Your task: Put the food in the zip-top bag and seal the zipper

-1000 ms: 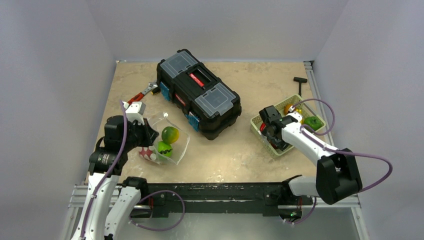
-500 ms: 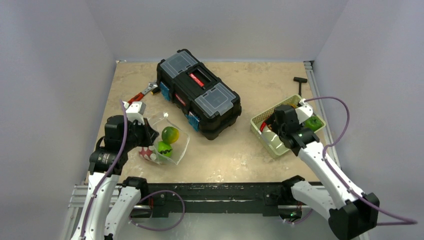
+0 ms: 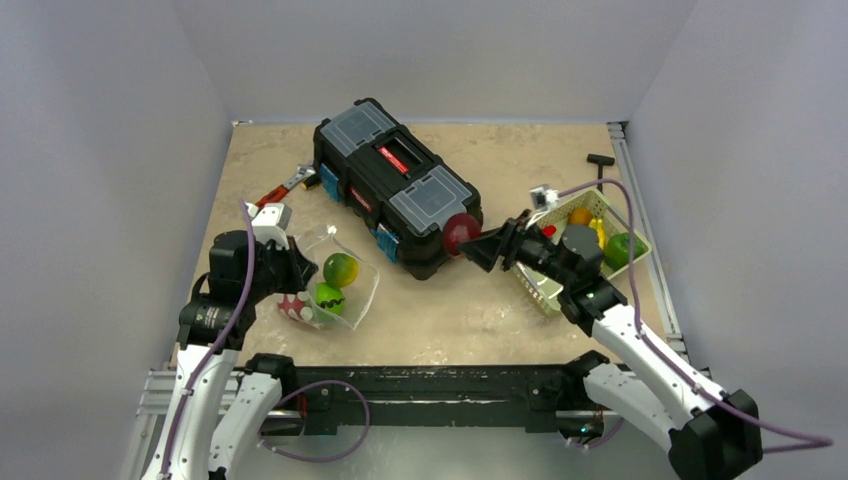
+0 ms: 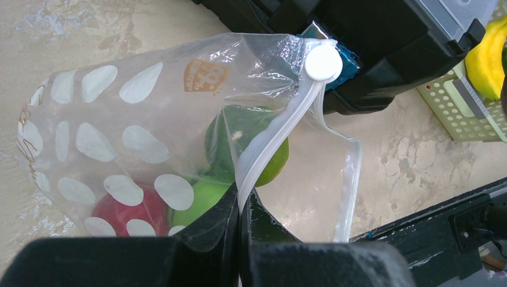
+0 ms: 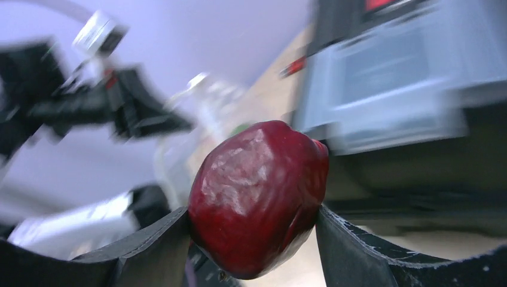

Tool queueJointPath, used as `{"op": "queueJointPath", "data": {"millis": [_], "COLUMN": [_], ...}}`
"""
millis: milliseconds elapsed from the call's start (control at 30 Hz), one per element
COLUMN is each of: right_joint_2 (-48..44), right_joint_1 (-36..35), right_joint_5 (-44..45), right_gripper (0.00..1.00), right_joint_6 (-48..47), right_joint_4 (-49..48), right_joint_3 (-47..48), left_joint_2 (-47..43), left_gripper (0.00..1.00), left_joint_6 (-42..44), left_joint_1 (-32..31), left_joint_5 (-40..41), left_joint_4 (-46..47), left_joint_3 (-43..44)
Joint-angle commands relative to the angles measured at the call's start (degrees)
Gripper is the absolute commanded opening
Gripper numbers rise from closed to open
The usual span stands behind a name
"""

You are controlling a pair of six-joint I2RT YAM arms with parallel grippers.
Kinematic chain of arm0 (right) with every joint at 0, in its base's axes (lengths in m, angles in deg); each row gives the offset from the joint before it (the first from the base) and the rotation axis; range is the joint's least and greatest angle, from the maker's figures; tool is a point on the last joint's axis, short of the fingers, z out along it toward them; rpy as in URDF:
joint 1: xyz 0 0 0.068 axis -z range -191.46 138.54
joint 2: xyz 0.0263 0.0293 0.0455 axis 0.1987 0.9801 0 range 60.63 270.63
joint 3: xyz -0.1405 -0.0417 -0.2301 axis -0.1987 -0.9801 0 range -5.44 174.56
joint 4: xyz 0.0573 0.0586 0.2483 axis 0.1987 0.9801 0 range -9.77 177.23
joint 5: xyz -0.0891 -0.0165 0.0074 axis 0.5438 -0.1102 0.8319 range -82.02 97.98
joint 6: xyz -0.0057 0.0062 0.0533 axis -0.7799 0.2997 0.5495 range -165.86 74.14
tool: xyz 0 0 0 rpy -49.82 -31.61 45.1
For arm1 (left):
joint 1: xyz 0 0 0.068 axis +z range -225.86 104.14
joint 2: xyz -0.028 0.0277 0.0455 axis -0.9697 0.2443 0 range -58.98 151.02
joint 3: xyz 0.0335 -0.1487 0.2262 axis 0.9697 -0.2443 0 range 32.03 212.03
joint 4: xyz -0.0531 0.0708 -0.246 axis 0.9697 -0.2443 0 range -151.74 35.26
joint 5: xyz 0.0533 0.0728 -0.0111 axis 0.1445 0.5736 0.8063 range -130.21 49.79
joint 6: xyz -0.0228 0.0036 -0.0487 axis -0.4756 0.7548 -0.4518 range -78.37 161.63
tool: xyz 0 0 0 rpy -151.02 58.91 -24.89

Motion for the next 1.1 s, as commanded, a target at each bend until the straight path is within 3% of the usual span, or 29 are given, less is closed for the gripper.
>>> {"op": "queueJointPath", "data": {"millis": [0, 100, 533, 867, 1067], "right_joint_2": [4.3, 8.8, 30.3, 44.3, 47.8], "right_joint_1": [-15.2, -21.6, -33.7, -37.5, -37.8], "right_joint_5": [-6.4, -0.4, 14.3, 26.8, 28.4], "right_gripper": [0.0, 0.0, 0.0, 0.0, 0.0], "right_joint_6": [-11.7, -15.4, -20.3, -21.3, -21.5], "right_joint_4": [-5.5, -3.7, -0.9, 8.7, 8.8], "right_joint_3": [7.8, 11.6, 27.0, 38.3, 40.5], "left_joint_2": [-0.3, -0.3, -0.3, -0.8, -1.1], "left_gripper": [0.0, 0.0, 0.0, 0.0, 0.0], "left_joint_6": [-0.1, -0.1, -0.2, -0.1, 0.0], "left_joint_1": [-0.2, -0.2, -0.2, -0.2, -0.2], "left_joint_5": [-0.2, -0.2, 0.2, -0.1, -0.5], "left_joint_4": [1.8, 1.8, 1.7, 1.7, 1.9], "left_joint_3": [0.9, 0.8, 0.9, 0.9, 0.8]}}
